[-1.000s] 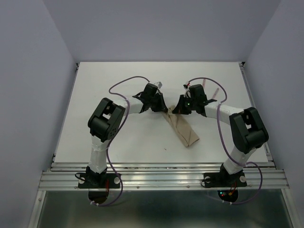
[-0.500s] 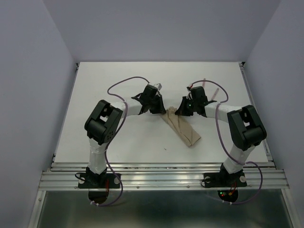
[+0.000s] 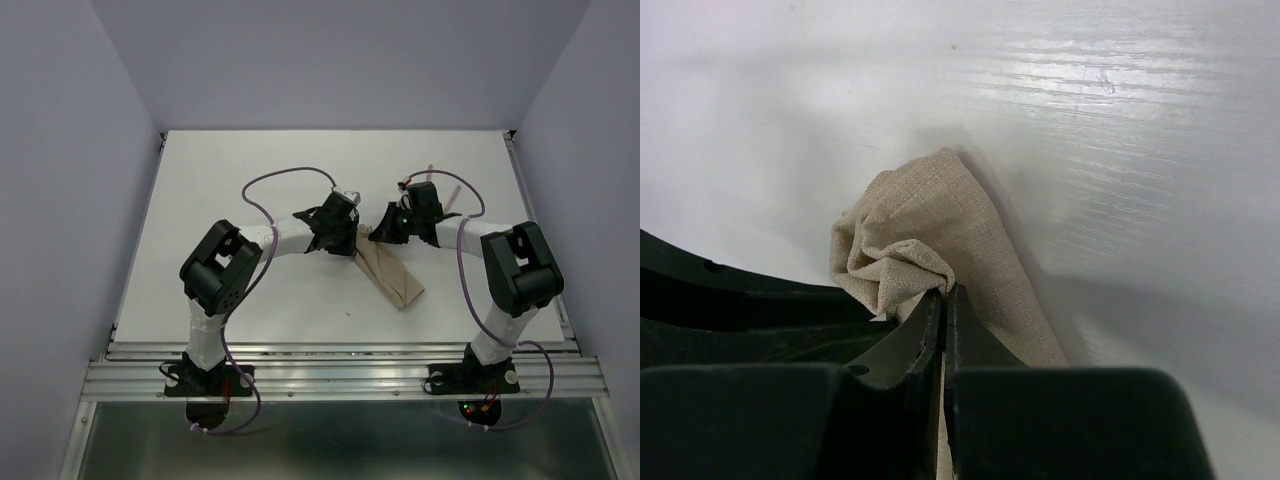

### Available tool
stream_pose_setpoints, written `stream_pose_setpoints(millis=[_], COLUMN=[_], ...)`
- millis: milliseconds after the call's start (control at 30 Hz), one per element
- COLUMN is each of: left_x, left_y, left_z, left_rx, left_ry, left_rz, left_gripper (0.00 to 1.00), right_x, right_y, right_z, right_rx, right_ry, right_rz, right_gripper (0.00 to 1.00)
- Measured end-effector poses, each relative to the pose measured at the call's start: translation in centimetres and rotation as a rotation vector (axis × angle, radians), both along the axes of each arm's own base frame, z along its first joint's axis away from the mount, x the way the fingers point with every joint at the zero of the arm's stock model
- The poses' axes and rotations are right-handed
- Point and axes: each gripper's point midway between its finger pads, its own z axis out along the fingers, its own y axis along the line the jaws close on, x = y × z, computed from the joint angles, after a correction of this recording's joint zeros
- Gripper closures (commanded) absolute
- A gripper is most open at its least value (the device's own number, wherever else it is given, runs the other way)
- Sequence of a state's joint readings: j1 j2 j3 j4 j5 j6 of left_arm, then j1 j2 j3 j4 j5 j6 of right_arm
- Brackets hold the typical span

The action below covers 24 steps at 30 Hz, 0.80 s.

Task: Fold the napkin into a case and place the utensils inside
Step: Grasp the top corner of the smaller rectangle folded napkin from the folded napkin.

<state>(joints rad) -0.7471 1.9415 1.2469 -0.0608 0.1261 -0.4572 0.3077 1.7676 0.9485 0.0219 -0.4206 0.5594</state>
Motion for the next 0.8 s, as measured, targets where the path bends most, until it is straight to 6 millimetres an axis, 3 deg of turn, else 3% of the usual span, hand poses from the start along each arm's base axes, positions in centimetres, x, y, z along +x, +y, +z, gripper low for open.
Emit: stream_pose_setpoints(millis=[233, 467, 800], left_x=[1.0, 2.7, 2.1], left_y=[0.0, -0.1, -0.3], left_z=[0.9, 1.6, 0.5], left_rx=[0.046, 0.072, 0.095], left_ry=[-0.049, -0.092, -0.076], left_rz=[0.053, 0.090, 0.061], left_gripper=[0.59, 0.60, 0.64], right_x=[-0.1, -0.1, -0.1], right_y=[0.3, 0.4, 0.4], right_z=[0.3, 0.6, 0.6], right_rx=[0.019, 0.023, 0.026], right_ry=[-0.004, -0.009, -0.008], right_rz=[0.013, 0.016, 0.015], right_gripper=[0.99, 0.99, 0.99])
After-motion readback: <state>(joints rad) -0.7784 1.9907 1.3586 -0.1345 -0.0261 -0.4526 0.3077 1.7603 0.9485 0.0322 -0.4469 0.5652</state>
